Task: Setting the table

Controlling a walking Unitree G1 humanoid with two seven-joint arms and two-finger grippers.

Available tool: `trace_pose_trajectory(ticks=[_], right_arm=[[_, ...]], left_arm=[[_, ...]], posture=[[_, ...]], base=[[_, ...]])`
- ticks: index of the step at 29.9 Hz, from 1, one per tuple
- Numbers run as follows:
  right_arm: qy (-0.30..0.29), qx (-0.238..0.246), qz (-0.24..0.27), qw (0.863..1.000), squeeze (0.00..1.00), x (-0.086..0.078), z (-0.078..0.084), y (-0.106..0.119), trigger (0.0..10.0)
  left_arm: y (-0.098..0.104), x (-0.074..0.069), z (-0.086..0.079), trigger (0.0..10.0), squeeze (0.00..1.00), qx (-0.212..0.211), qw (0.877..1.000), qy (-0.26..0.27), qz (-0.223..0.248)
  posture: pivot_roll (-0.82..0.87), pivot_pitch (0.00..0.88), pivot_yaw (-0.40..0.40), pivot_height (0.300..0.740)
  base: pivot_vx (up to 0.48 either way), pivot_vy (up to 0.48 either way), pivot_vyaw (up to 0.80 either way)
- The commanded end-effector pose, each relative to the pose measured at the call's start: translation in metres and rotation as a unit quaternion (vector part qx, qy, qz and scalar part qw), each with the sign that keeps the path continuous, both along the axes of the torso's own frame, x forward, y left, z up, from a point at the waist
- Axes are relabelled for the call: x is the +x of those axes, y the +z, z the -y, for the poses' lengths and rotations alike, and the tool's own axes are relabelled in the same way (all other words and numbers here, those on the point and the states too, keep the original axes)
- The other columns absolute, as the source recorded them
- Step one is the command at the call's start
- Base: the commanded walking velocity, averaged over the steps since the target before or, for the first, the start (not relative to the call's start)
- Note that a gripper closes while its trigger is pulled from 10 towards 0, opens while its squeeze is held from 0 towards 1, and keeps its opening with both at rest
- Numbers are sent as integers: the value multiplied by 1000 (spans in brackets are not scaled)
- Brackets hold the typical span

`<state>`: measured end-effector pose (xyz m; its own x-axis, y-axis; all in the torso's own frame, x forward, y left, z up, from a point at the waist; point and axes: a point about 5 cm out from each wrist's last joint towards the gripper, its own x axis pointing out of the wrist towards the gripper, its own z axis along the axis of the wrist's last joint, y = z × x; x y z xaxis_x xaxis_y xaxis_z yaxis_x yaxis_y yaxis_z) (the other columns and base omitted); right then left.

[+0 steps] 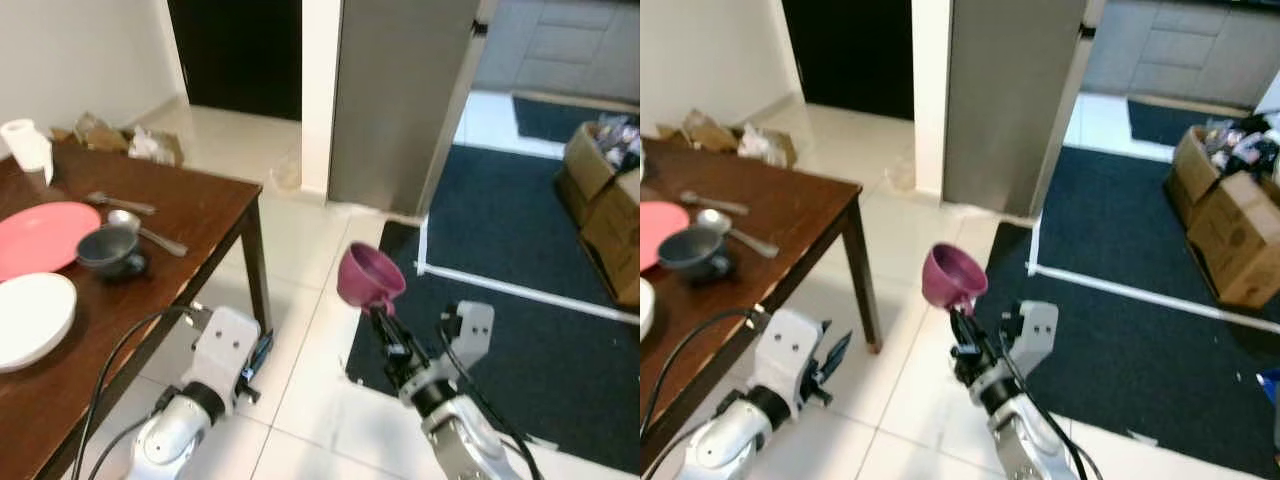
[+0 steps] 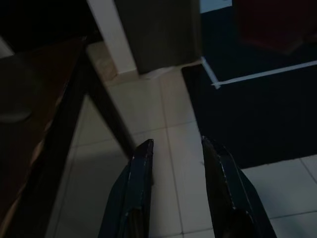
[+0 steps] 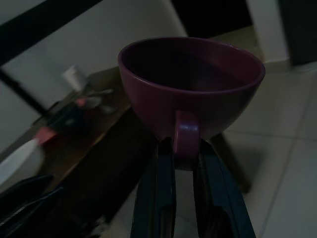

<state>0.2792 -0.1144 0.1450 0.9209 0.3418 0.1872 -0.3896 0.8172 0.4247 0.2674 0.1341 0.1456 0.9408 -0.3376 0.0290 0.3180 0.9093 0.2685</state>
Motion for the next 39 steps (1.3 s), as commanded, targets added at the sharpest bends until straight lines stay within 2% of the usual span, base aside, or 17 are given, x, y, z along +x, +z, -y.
trace_pose_trajectory(ticks=[1, 5, 18, 27, 39], right_arm=[[3, -2, 2, 1000, 0, -2, 0, 1, 10000], [3, -3, 2, 1000, 0, -2, 0, 1, 10000], [-3, 0, 1, 1000, 0, -2, 1, 2, 10000], [-20, 17, -8, 1000, 0, 0, 7, 3, 10000], [-12, 21, -6, 1000, 0, -3, 4, 4, 10000]], left_arm=[[-5, -2, 1, 10000, 0, -5, 1000, -2, -13], [-5, -2, 2, 10000, 0, -6, 1000, -3, -13], [-8, -2, 6, 10000, 0, -3, 1000, -6, -28], [-10, -3, 7, 10000, 0, -2, 999, -8, -32], [-11, -3, 6, 10000, 0, 0, 999, -7, -37]], posture=[[81, 87, 90, 740], [80, 88, 89, 740], [74, 93, 90, 740], [70, 100, 93, 740], [69, 106, 97, 740]], base=[[-375, 0, 0], [-377, 0, 0], [0, 0, 0], [0, 0, 753], [0, 0, 783]])
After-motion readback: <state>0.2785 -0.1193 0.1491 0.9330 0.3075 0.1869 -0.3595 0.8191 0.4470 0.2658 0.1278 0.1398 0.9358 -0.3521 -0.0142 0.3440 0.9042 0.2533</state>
